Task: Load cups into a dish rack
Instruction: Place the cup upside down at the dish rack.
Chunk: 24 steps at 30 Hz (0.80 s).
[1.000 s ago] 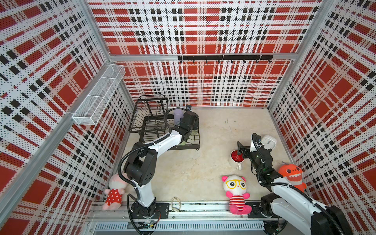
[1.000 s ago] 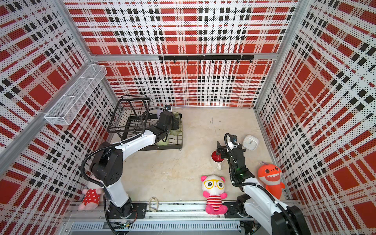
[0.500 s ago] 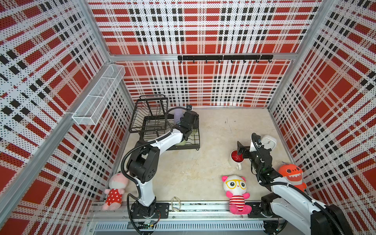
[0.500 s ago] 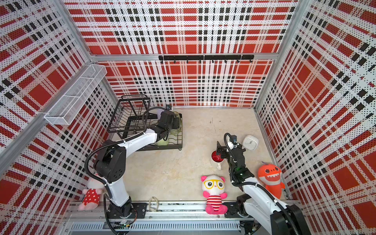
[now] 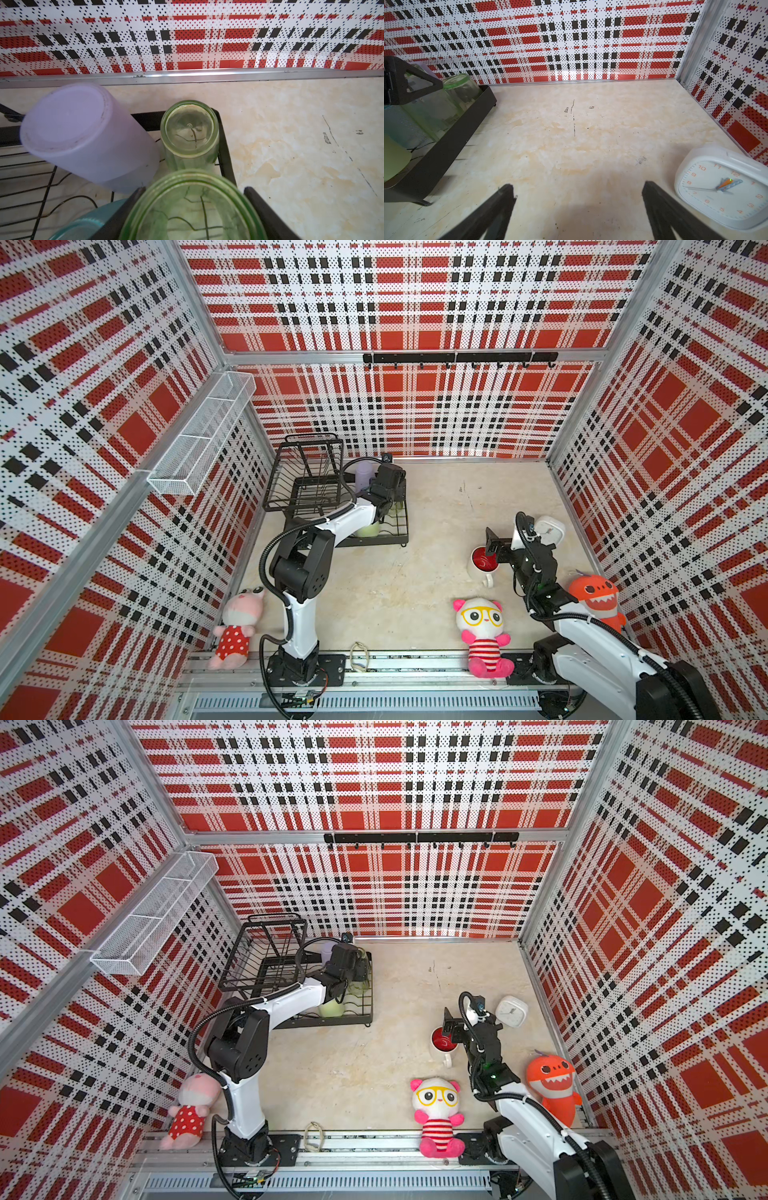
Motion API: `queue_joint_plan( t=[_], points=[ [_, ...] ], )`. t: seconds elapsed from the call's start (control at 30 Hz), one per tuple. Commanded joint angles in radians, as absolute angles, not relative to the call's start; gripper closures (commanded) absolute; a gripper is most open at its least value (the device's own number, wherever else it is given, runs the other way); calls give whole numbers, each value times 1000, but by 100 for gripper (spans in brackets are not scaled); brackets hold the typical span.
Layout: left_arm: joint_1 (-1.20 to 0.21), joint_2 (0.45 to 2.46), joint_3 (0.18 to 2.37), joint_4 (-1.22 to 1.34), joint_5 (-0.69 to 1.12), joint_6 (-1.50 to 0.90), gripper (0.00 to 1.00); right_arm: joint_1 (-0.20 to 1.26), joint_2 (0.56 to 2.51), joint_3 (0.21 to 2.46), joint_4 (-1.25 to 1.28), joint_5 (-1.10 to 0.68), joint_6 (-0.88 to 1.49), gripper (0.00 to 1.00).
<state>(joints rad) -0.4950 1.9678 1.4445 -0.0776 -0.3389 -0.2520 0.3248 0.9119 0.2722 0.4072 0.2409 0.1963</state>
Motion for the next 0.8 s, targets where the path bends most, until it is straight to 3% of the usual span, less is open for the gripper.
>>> queue_joint_plan(
  t=[0.0,0.23,0.53,0.77],
  points=[
    [-489,1999,1492,-61,-325,-237,41,324,901,288,403,253,192,0],
    [-494,2029,1513,-72,-331,-241,39,323,899,288,404,250,192,0],
    [-508,2008,1513,-82,-377,-237,14,325,947,332,338,241,211,0],
    [-511,1941,1504,-95,-397,-236,11,321,860,381,219,178,271,0]
  ],
)
